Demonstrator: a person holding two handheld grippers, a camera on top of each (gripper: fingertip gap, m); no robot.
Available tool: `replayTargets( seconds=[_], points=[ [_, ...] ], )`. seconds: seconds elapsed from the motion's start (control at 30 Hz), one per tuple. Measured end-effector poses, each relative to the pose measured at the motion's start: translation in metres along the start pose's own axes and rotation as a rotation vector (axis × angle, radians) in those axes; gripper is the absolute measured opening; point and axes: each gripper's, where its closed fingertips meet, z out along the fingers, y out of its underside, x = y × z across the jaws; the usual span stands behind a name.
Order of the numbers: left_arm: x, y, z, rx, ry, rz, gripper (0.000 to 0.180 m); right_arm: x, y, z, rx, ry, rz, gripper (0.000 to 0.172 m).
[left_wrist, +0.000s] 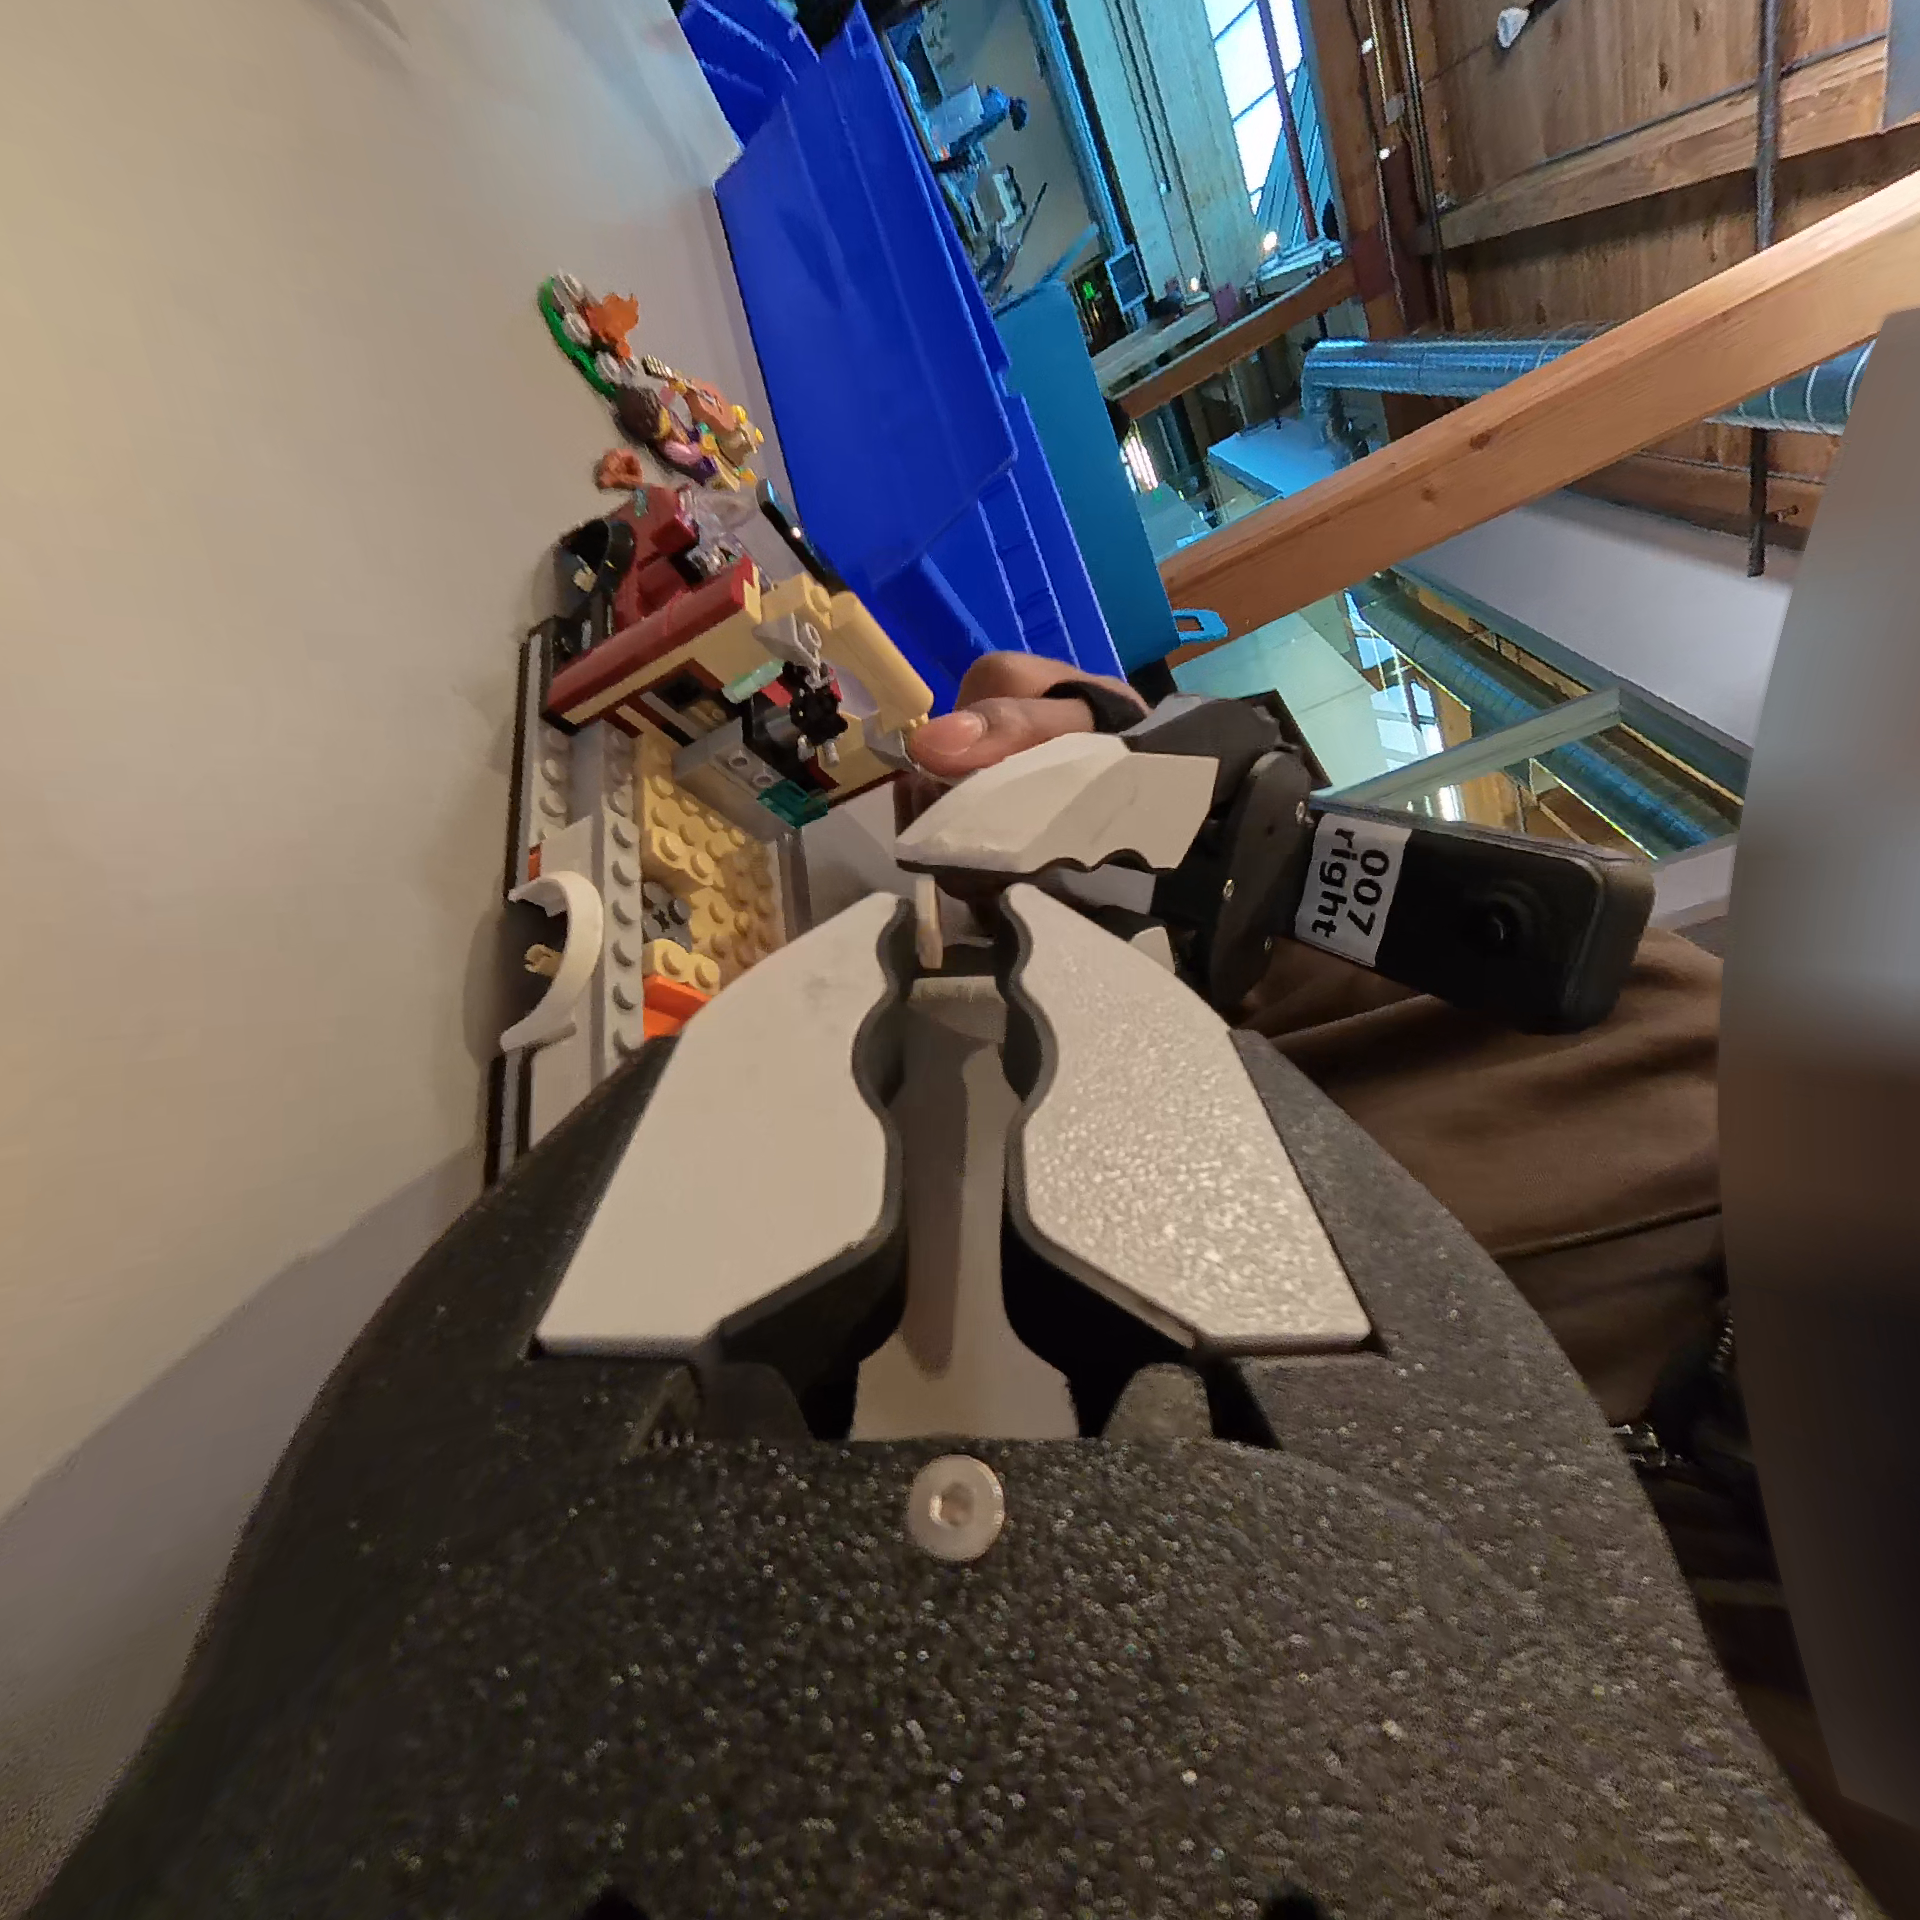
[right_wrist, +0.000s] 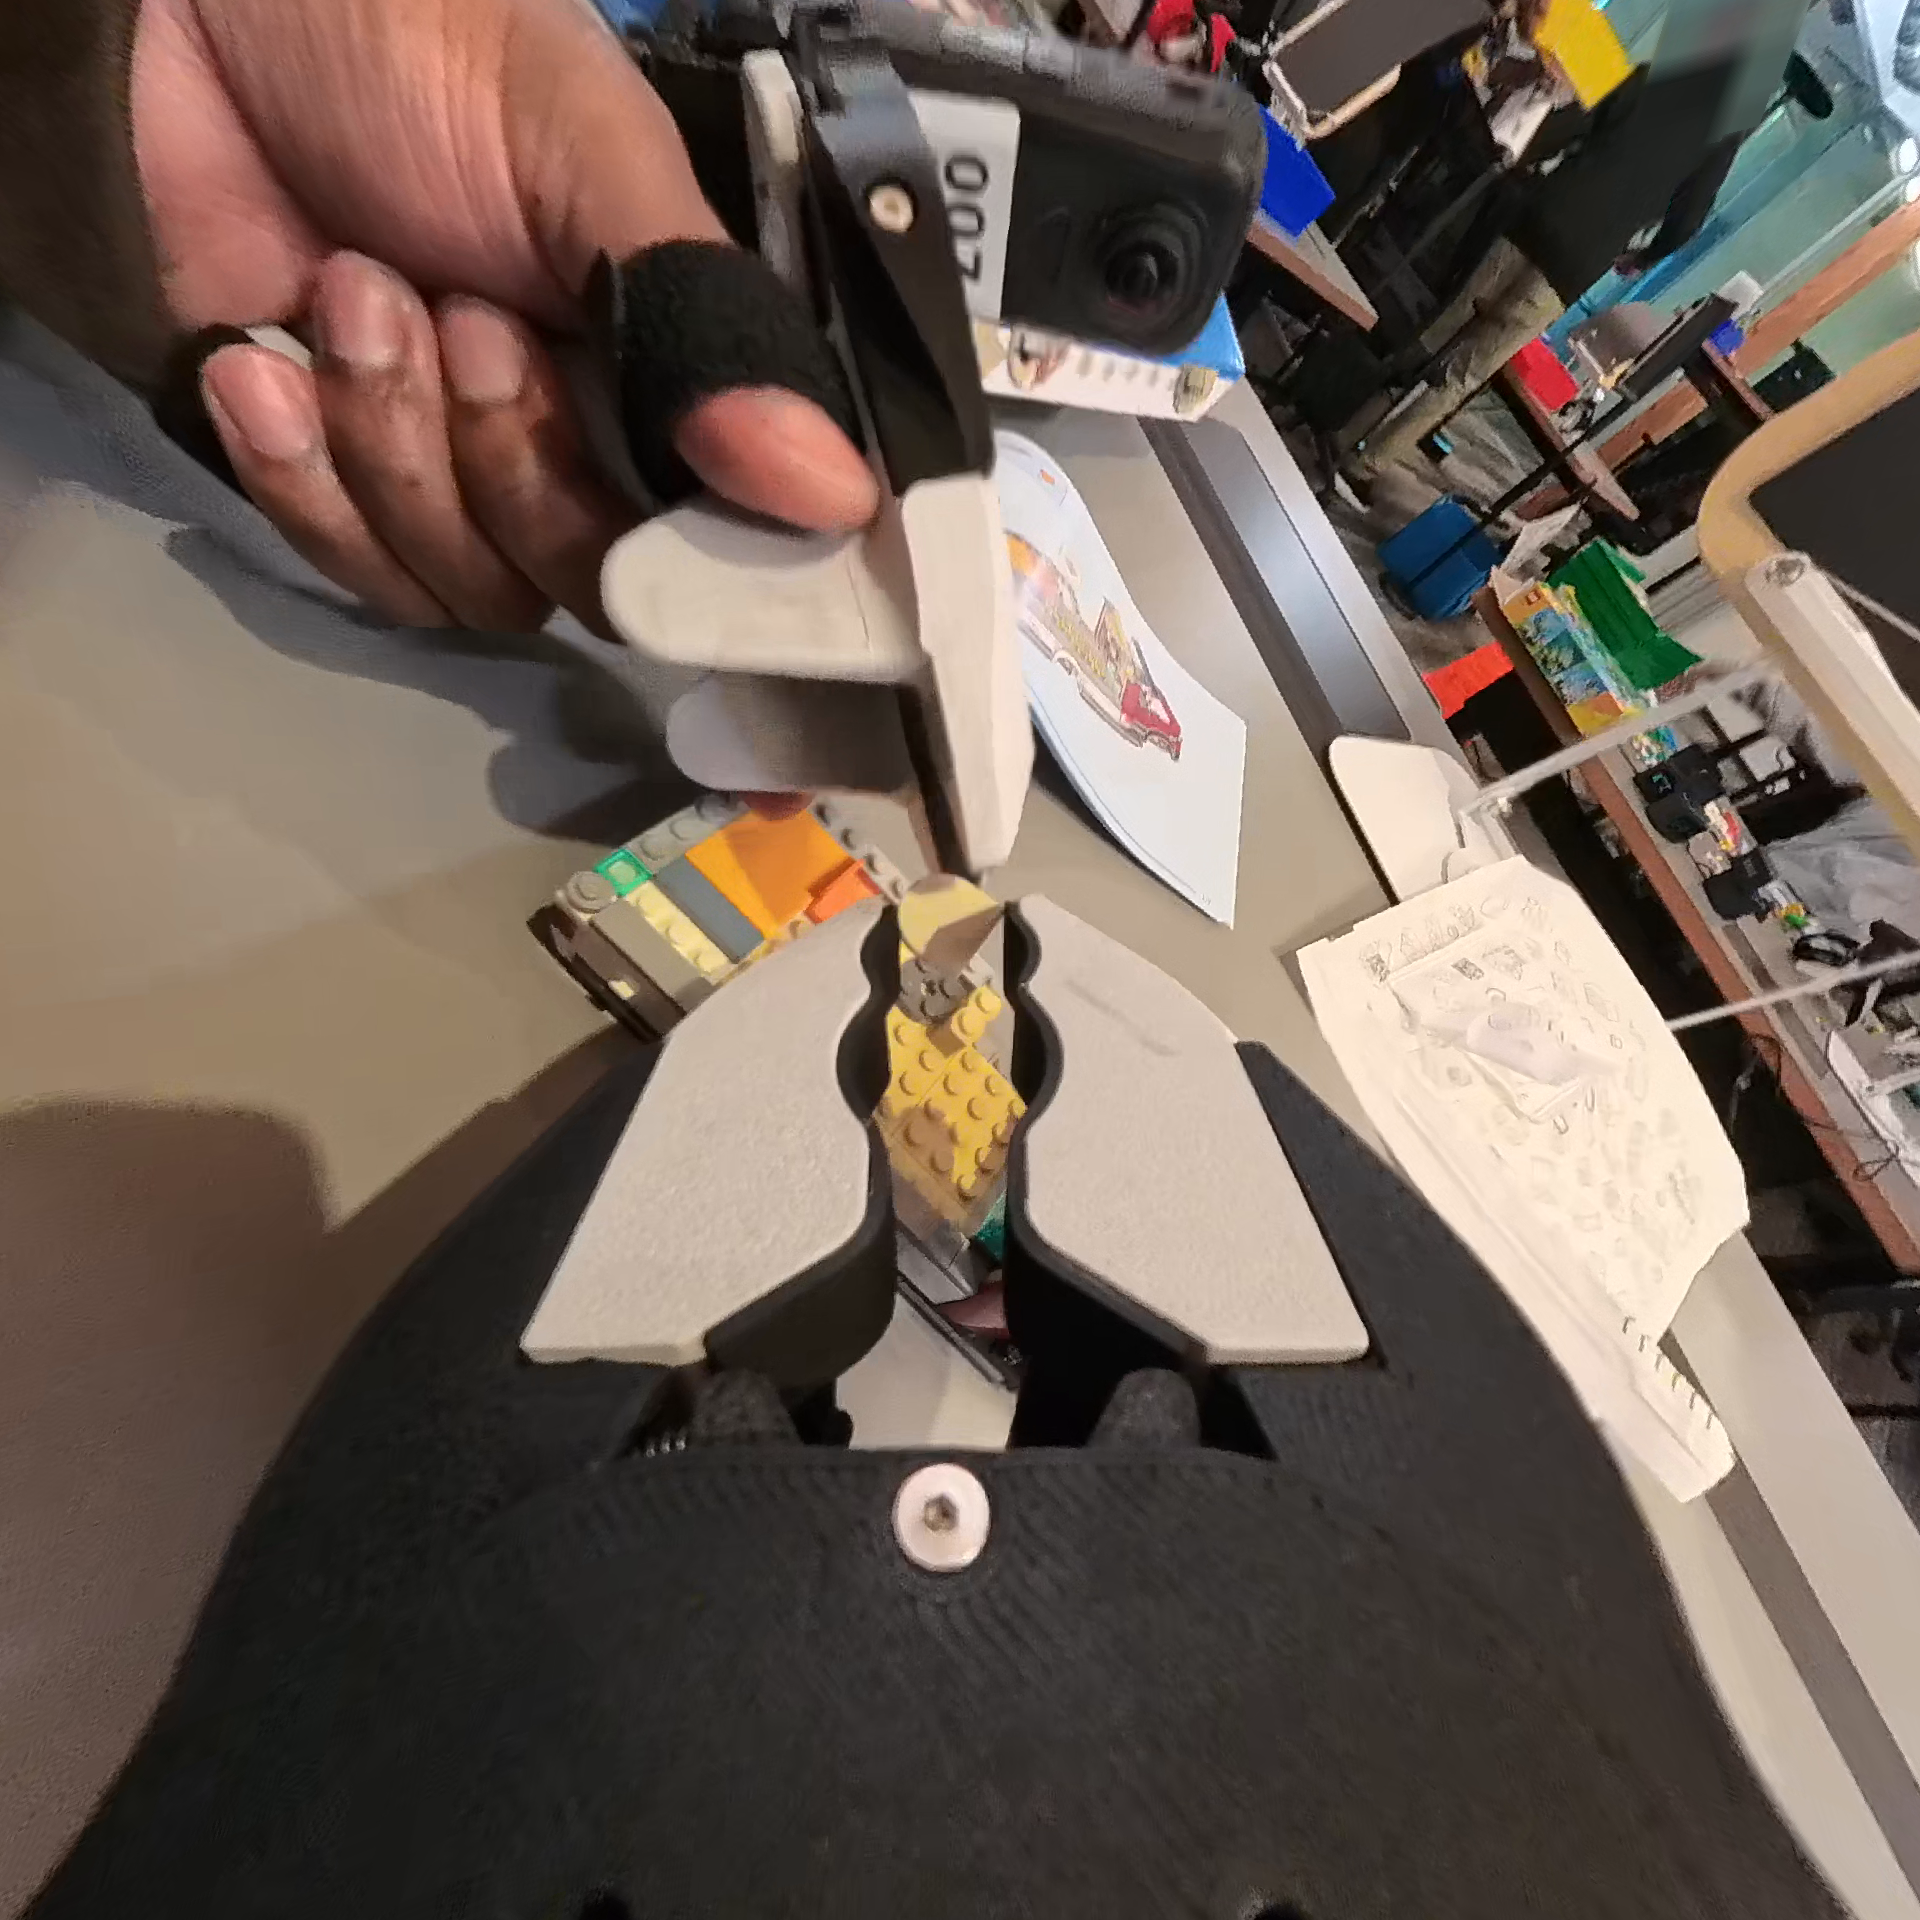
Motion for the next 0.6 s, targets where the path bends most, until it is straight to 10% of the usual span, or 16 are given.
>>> replayTargets(
  seconds=[0.23,0.6],
  points=[
    [-0.017,-0.017,-0.028,0.017,-0.208,0.137,0.024,-0.004,0.005,0.009,-0.178,0.019,0.071,0.019],
    [-0.047,0.013,-0.027,-0.243,-0.622,0.609,0.089,0.003,0.004,-0.007,-0.117,0.042,0.165,0.019]
  ],
)
